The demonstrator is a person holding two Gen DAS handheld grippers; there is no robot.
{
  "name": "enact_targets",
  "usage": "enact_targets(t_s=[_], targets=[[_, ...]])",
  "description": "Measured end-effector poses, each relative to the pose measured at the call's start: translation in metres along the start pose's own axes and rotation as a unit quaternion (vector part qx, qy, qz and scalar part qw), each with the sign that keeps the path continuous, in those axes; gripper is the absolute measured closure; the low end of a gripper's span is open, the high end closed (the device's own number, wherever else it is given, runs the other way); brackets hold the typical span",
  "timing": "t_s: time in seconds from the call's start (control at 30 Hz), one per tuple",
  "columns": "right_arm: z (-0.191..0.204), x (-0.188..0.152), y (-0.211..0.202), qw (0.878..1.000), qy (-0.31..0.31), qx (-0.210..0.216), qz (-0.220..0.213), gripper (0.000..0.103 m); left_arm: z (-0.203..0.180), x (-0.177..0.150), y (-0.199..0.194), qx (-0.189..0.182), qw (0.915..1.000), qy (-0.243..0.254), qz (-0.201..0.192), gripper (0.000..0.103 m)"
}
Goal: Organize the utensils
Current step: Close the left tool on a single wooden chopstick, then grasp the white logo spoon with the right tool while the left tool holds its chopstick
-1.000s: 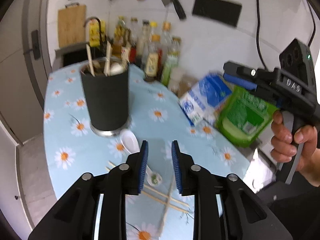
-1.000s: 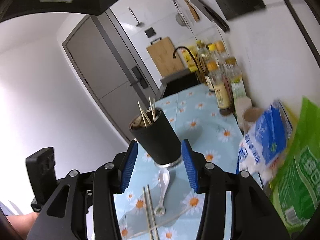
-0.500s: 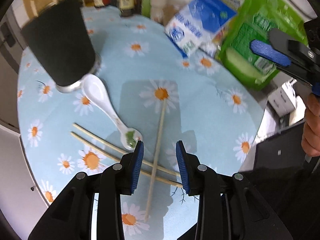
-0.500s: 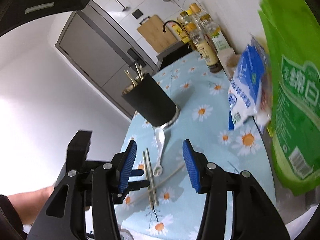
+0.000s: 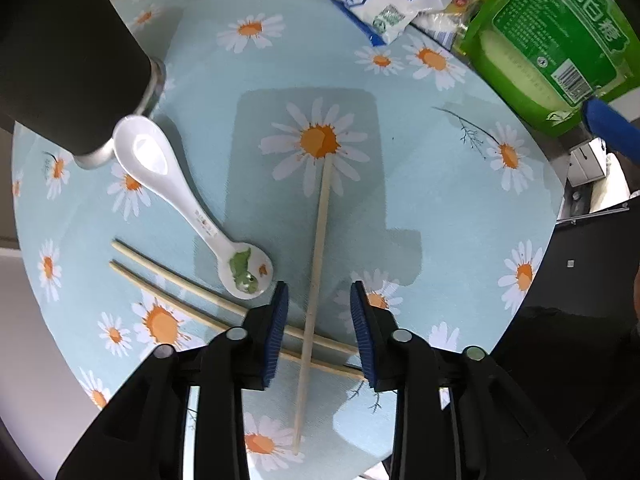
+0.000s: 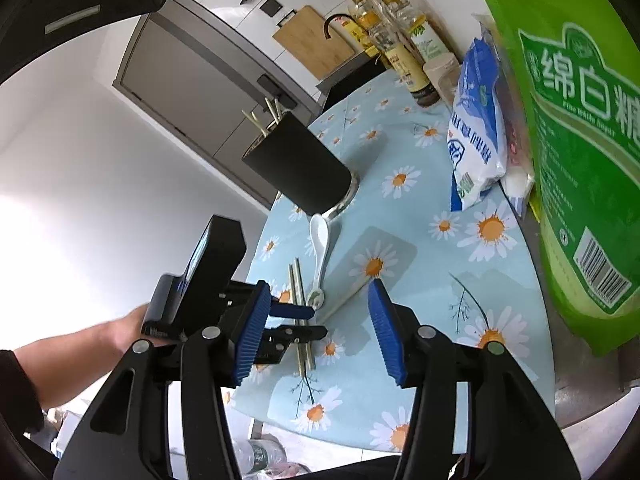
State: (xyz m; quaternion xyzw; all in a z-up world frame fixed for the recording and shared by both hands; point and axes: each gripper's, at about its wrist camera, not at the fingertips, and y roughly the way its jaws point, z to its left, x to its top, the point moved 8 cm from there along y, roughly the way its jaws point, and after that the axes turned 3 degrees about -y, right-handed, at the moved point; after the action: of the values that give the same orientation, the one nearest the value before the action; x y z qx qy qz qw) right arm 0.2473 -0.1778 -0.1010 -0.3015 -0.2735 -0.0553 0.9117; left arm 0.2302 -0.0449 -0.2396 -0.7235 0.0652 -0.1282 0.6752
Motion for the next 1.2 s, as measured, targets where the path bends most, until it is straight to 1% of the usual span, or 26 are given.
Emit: enact_targets(t_s=[0.07, 0.13, 0.2, 0.23, 0.27, 0.33, 0.37, 0.43, 0.57, 0.63, 0.73, 0.83, 0.9, 1.0, 1.03, 1.07, 1.2], targets=[[0.000, -0.003, 0.000, 1.000, -0.004, 0.004, 0.007, 0.052, -0.001, 0.001, 0.005, -0.001, 0.9999, 0.003, 0.011, 0.085], [0.000, -0.006, 0.000, 1.000, -0.006, 0.009, 0.012, 0.052, -0.003, 0.000, 0.008, 0.004, 0.9997, 0.013, 0.021, 0.086], [0.001, -0.007, -0.001, 1.000, -0.006, 0.015, 0.015, 0.052, -0.002, 0.001, 0.010, 0.004, 0.9995, 0.008, 0.029, 0.087], [0.003, -0.007, -0.001, 1.000, -0.008, 0.017, 0.016, 0.052, -0.001, 0.002, 0.010, 0.004, 0.9995, 0.004, 0.031, 0.092], [0.004, -0.007, -0.002, 1.000, -0.009, 0.019, 0.015, 0.052, 0.000, 0.002, 0.011, 0.005, 0.9994, 0.004, 0.033, 0.095], [0.006, -0.006, -0.006, 1.000, -0.010, 0.024, 0.012, 0.052, 0.000, -0.001, 0.013, 0.011, 0.9990, 0.011, 0.041, 0.097], [0.007, -0.005, -0.007, 1.000, -0.014, 0.023, 0.010, 0.052, 0.001, 0.001, 0.014, 0.013, 0.9989, 0.011, 0.044, 0.099], [0.008, -0.004, -0.009, 1.000, -0.021, 0.018, 0.008, 0.051, 0.001, 0.000, 0.014, 0.016, 0.9986, 0.013, 0.048, 0.099], [0.008, 0.000, -0.012, 1.000, -0.013, 0.027, -0.002, 0.051, -0.002, 0.002, 0.012, 0.025, 0.9987, 0.013, 0.042, 0.099], [0.009, 0.001, -0.012, 0.999, -0.012, 0.030, -0.008, 0.049, -0.002, -0.001, 0.003, 0.026, 0.9991, 0.009, 0.033, 0.099], [0.014, 0.002, -0.006, 0.999, -0.021, 0.033, -0.002, 0.049, 0.005, -0.003, -0.013, 0.029, 0.9995, -0.006, 0.011, 0.099], [0.019, 0.005, 0.009, 0.999, -0.023, 0.037, 0.008, 0.049, 0.014, -0.008, -0.032, 0.025, 0.9988, -0.035, -0.022, 0.099], [0.022, 0.009, 0.017, 0.999, -0.020, 0.038, 0.008, 0.049, 0.024, -0.014, -0.045, 0.019, 0.9966, -0.062, -0.050, 0.099], [0.025, 0.015, 0.035, 0.999, -0.031, 0.028, 0.016, 0.049, 0.040, -0.028, -0.062, 0.012, 0.9897, -0.107, -0.095, 0.099], [0.026, 0.018, 0.045, 0.999, -0.029, 0.024, 0.025, 0.049, 0.044, -0.032, -0.067, 0.007, 0.9867, -0.120, -0.109, 0.099], [0.026, 0.020, 0.053, 0.999, -0.026, 0.023, 0.034, 0.049, 0.050, -0.039, -0.073, 0.003, 0.9824, -0.137, -0.127, 0.099], [0.024, 0.029, 0.091, 0.997, -0.023, 0.010, 0.066, 0.049, 0.067, -0.054, -0.084, -0.016, 0.9688, -0.178, -0.172, 0.099]])
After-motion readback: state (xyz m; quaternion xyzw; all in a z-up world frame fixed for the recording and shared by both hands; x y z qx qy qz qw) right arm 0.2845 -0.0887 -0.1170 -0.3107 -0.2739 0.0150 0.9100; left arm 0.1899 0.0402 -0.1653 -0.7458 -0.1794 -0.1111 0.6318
